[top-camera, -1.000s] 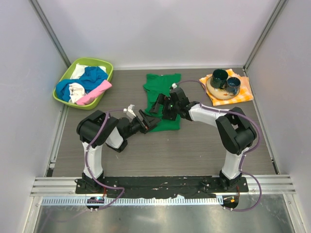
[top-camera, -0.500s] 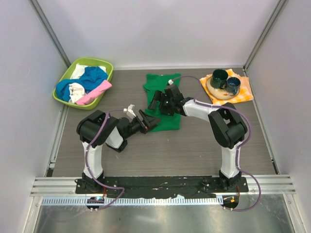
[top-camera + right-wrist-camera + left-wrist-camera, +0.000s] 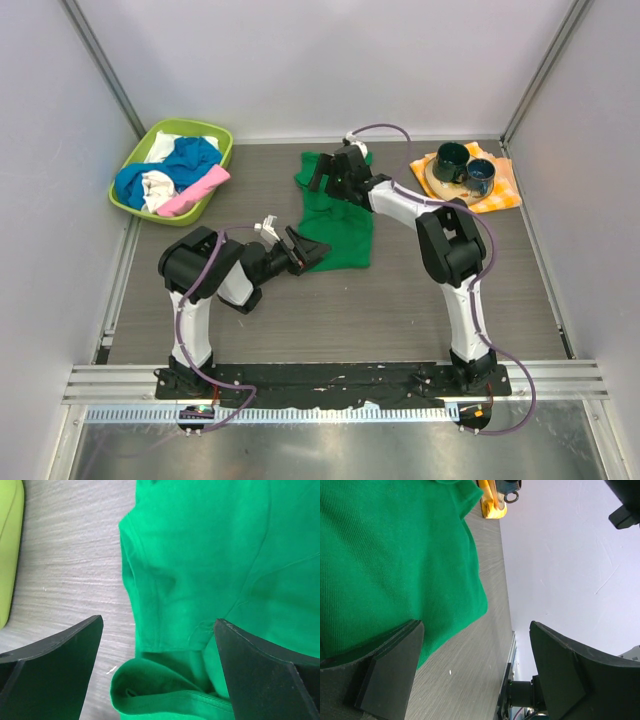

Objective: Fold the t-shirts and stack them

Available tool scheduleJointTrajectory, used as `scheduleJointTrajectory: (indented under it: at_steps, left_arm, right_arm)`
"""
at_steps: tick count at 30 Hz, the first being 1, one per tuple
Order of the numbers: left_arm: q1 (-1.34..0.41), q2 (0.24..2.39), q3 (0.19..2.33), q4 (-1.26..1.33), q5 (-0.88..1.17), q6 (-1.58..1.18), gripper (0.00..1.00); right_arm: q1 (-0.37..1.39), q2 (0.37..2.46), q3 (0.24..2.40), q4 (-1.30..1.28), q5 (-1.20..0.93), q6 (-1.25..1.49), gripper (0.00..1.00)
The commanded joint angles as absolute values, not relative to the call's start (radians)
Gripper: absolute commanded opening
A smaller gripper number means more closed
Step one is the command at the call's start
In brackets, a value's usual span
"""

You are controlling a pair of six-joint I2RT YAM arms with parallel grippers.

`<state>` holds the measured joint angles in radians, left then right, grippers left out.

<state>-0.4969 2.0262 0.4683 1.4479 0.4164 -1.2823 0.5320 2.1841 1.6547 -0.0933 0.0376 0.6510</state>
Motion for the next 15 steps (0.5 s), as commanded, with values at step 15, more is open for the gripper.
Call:
scheduleJointTrajectory:
  at_steps: [15]
  left_arm:
    - [-0.492, 1.381, 0.686, 0.436, 0.401, -1.027, 0.96]
  right_arm:
    - [0.568, 1.37, 1.163, -0.222, 0.367, 0.477, 0.99]
